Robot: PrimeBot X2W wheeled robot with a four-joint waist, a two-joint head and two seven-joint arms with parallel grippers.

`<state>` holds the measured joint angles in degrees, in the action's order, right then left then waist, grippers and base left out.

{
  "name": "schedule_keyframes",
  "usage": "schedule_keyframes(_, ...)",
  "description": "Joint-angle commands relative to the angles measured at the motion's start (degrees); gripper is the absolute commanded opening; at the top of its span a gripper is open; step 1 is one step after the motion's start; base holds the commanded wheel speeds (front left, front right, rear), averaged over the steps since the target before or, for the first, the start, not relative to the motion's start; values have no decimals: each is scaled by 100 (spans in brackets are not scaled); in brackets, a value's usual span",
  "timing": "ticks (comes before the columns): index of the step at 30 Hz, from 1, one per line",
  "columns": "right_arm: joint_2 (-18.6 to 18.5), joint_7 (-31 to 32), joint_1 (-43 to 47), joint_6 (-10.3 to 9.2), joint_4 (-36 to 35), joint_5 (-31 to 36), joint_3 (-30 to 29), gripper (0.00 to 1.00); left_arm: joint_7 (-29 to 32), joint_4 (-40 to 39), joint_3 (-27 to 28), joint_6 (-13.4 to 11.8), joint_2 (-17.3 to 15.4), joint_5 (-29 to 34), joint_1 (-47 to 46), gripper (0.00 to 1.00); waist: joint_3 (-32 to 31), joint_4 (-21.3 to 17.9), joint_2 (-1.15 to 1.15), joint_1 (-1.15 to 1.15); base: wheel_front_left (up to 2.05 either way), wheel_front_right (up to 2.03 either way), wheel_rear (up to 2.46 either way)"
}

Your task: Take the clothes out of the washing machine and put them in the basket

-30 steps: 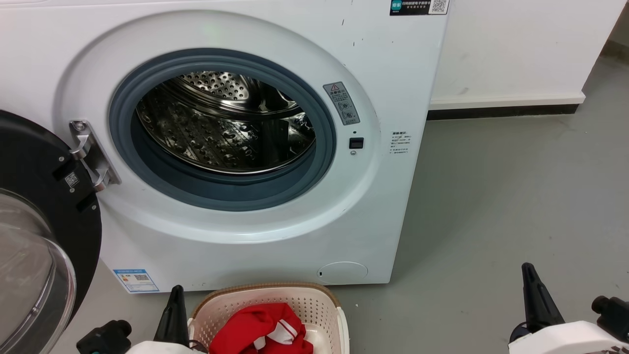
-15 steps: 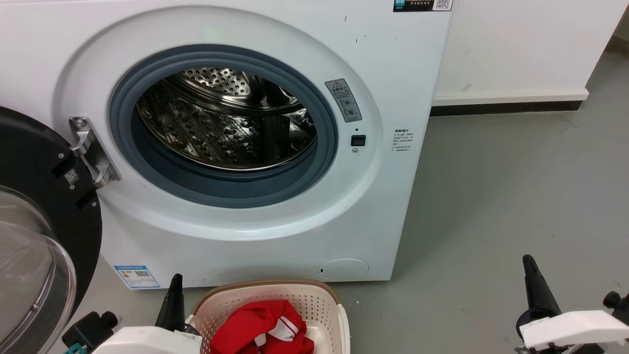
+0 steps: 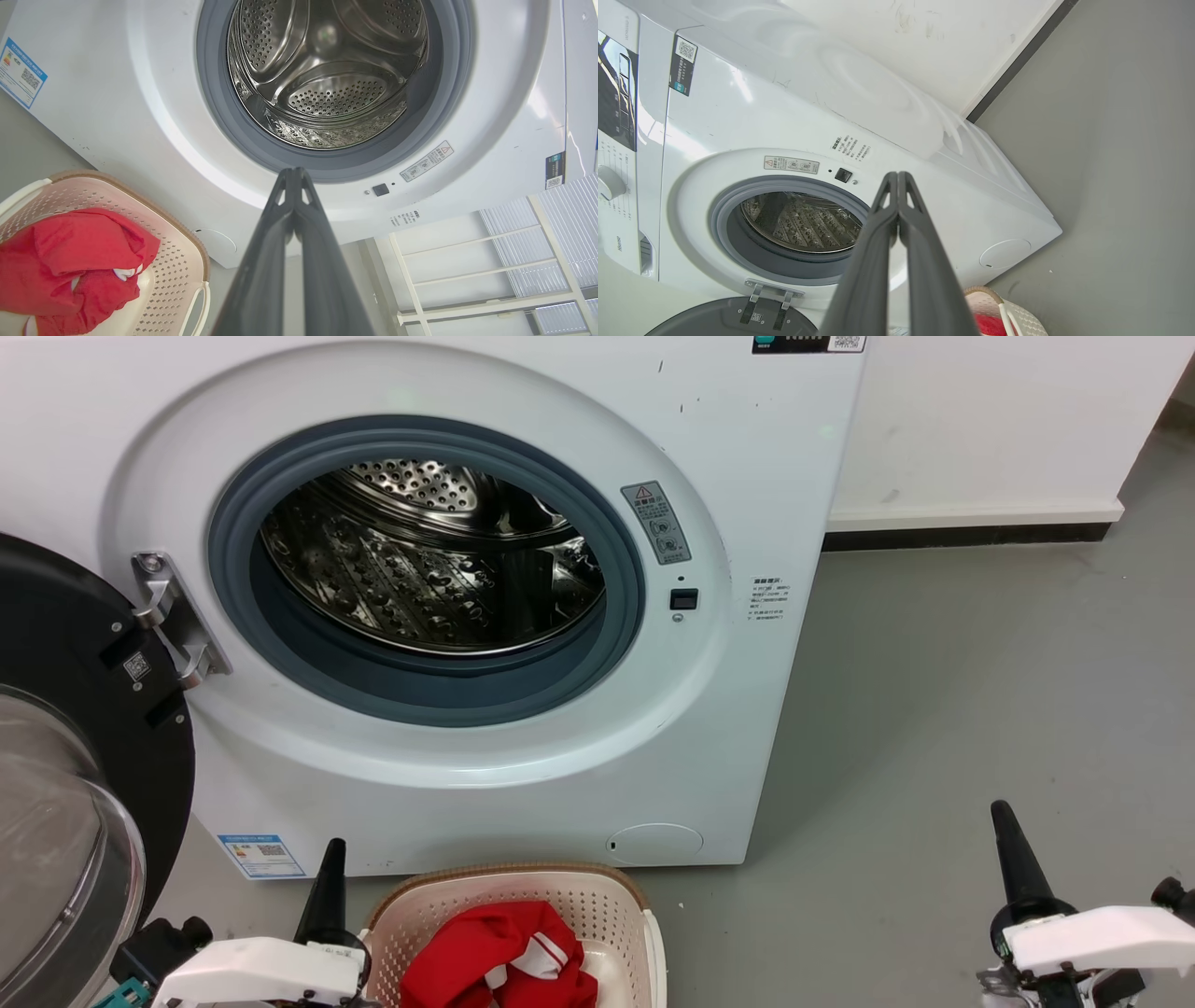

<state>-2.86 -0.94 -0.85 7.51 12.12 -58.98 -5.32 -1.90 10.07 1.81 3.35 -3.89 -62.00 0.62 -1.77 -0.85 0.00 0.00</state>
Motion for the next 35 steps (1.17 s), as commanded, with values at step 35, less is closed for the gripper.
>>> schedule_keyframes(35,-2,499,-443,-3,119,-2180,-86,0,509,246,259,287,12,-2027,-517,0,112,49,0,0,0,0,0)
